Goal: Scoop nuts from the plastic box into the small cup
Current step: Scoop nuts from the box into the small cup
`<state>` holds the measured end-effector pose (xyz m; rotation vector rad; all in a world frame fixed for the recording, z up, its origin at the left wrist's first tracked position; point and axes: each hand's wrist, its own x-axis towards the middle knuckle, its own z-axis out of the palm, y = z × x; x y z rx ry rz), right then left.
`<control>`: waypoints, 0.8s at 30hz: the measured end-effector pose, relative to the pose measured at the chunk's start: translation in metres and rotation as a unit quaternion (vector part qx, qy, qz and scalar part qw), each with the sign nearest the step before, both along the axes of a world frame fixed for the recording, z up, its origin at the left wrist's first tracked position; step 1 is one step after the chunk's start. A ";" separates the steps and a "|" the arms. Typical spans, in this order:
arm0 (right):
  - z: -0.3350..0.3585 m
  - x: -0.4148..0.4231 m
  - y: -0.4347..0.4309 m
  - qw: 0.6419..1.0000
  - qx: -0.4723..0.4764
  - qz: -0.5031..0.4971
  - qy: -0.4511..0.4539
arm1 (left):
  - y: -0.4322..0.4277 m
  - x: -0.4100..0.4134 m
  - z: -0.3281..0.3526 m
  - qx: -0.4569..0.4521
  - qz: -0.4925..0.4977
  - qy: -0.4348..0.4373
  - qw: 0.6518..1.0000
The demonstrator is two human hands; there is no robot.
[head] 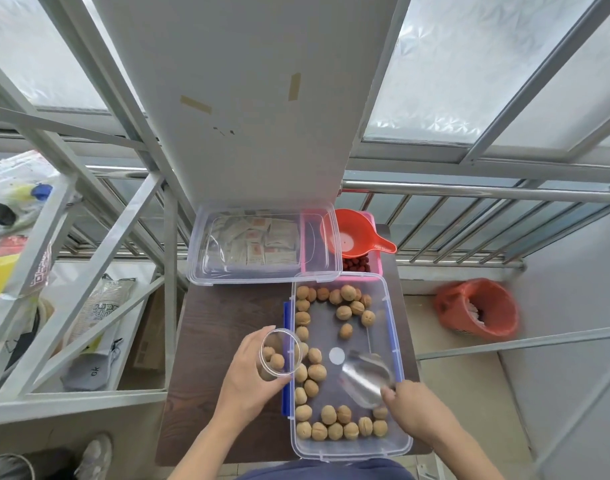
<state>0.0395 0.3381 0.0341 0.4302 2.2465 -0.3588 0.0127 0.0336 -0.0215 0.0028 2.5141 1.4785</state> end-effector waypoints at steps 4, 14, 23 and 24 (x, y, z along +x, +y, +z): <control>-0.046 0.009 -0.018 0.999 0.005 -0.025 -0.046 | -0.005 0.008 -0.008 0.015 0.006 -0.041 0.999; -0.108 -0.016 -0.072 0.917 -0.253 -0.306 -0.023 | -0.008 0.009 -0.014 0.013 0.014 -0.090 0.996; -0.076 -0.009 -0.054 0.910 -0.293 -0.290 0.030 | -0.007 -0.003 -0.017 0.010 0.013 -0.068 0.998; -0.064 -0.009 -0.049 0.914 -0.291 -0.281 0.038 | -0.007 -0.003 -0.018 0.008 0.013 -0.067 0.998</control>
